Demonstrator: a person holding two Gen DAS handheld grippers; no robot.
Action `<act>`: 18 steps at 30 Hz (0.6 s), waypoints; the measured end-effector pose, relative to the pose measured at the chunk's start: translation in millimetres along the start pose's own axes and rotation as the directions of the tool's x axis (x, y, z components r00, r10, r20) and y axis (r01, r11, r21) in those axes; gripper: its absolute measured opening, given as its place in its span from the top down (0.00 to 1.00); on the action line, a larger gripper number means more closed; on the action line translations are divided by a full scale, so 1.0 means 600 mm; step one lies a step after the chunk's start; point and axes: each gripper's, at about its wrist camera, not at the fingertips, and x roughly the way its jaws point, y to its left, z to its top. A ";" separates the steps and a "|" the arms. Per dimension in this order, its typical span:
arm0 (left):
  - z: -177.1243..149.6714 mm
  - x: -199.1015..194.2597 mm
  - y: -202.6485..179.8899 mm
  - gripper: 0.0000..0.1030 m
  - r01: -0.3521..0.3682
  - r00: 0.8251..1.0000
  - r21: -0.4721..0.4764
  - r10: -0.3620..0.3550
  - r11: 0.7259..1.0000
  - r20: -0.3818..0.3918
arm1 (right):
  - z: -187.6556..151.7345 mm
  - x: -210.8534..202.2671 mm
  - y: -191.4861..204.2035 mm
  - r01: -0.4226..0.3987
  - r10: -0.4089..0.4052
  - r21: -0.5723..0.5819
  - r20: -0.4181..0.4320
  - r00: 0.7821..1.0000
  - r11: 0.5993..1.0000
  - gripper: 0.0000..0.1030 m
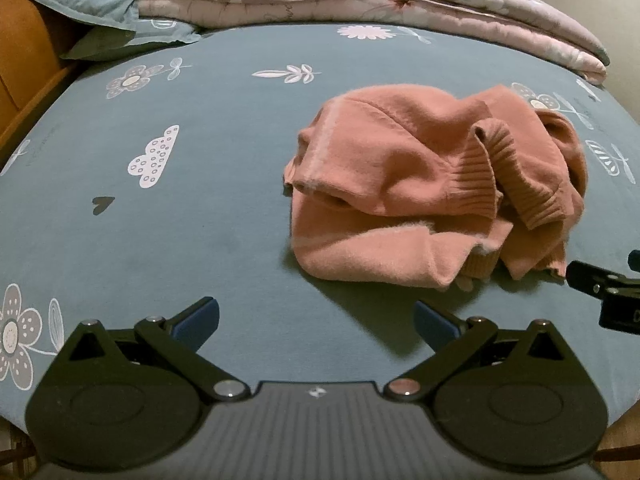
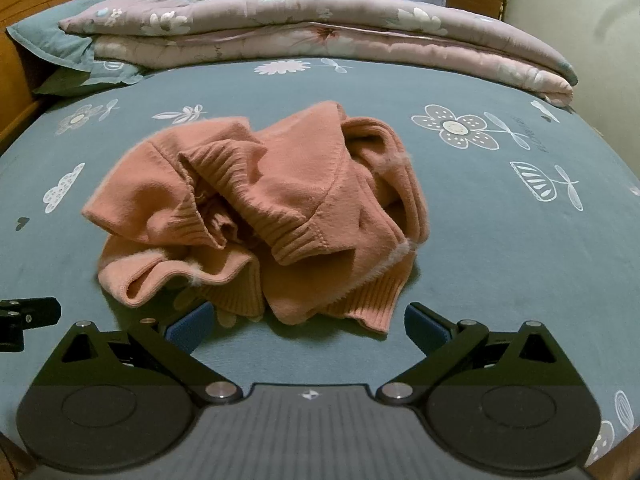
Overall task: Fold clothes
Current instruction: 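Reach the right gripper toward the crumpled pink sweater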
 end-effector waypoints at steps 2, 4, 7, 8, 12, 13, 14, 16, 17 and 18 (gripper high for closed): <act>-0.002 0.003 0.004 0.01 0.006 1.000 -0.006 -0.006 1.000 0.004 | -0.001 -0.001 0.001 0.002 -0.002 -0.002 0.003 1.000 1.000 0.00; -0.004 0.005 0.007 0.01 0.011 1.000 -0.011 -0.011 1.000 0.008 | -0.001 -0.003 0.001 0.005 -0.005 -0.005 0.005 1.000 1.000 0.00; -0.007 0.009 0.013 0.01 0.020 1.000 -0.019 -0.020 1.000 0.015 | -0.004 -0.004 0.001 0.004 -0.004 -0.011 0.021 1.000 1.000 0.00; -0.008 0.011 0.014 0.01 0.023 1.000 -0.022 -0.022 0.999 0.017 | -0.007 -0.003 -0.001 -0.001 0.002 -0.018 0.040 0.999 1.000 0.00; -0.013 0.016 0.022 0.01 0.034 0.999 -0.033 -0.033 0.999 0.025 | -0.018 -0.009 -0.011 -0.034 0.045 -0.065 0.173 0.984 0.997 0.00; -0.014 0.017 0.023 0.01 0.037 0.999 -0.036 -0.036 0.999 0.027 | -0.018 -0.010 -0.012 -0.033 0.049 -0.082 0.192 0.980 0.996 0.00; -0.015 0.019 0.025 0.01 0.040 0.999 -0.039 -0.039 0.998 0.030 | -0.015 -0.011 -0.012 -0.031 0.049 -0.095 0.200 0.979 0.995 0.00; -0.017 0.021 0.029 0.01 0.045 0.998 -0.044 -0.044 0.998 0.035 | -0.008 -0.012 -0.012 -0.032 0.056 -0.116 0.207 0.977 0.993 0.03; -0.022 0.023 0.032 0.01 0.044 0.998 -0.050 -0.041 0.998 0.057 | -0.004 -0.012 -0.013 -0.039 0.064 -0.122 0.209 0.976 0.992 0.03; -0.028 0.024 0.036 0.01 0.041 0.996 -0.055 -0.037 0.998 0.078 | 0.000 -0.011 -0.012 -0.046 0.072 -0.128 0.206 0.976 0.991 0.04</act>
